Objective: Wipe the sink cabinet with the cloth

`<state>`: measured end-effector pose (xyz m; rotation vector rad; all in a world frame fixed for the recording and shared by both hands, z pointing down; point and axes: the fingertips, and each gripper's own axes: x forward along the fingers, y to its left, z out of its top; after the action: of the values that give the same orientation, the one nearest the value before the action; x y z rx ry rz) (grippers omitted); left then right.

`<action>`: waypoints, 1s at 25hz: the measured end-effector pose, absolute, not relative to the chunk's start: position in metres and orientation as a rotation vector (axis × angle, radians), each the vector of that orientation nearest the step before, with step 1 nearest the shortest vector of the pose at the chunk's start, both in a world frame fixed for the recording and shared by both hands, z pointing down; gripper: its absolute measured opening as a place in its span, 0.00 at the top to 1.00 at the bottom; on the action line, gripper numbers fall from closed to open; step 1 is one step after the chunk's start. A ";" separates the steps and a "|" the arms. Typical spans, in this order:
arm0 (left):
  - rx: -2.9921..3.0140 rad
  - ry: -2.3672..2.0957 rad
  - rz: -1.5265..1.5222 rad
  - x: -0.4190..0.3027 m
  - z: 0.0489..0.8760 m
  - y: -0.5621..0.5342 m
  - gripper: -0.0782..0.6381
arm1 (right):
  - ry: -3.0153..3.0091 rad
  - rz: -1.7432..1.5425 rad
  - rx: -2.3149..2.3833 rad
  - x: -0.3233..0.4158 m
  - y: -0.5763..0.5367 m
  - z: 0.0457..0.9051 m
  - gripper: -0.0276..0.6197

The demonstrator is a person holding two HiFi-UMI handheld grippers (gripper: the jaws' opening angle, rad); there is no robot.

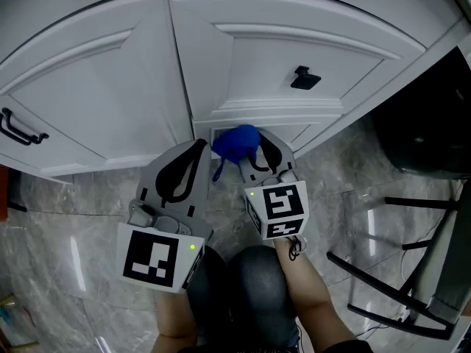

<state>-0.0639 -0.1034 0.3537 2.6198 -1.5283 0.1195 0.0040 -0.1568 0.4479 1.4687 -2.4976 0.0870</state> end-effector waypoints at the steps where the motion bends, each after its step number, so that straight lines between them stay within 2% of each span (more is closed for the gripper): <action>1: 2.627 -1.532 0.111 -0.063 0.355 -0.102 0.89 | -2.497 0.071 1.481 0.004 -0.157 0.448 0.78; 12: 2.811 -1.219 0.010 -0.053 0.384 -0.041 0.89 | -2.603 -0.068 1.517 0.007 -0.151 0.444 0.78; 18: 2.958 -1.111 0.117 -0.042 0.398 -0.012 0.89 | -2.597 -0.178 1.530 0.007 -0.155 0.448 0.78; 25: 2.935 -1.081 0.076 -0.043 0.402 -0.009 0.89 | -2.568 -0.159 1.567 0.019 -0.157 0.456 0.78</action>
<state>-0.0434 -0.0091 0.4017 2.9353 -1.0812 0.0761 0.0195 -0.1568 0.4558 1.5667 -2.5684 -0.1590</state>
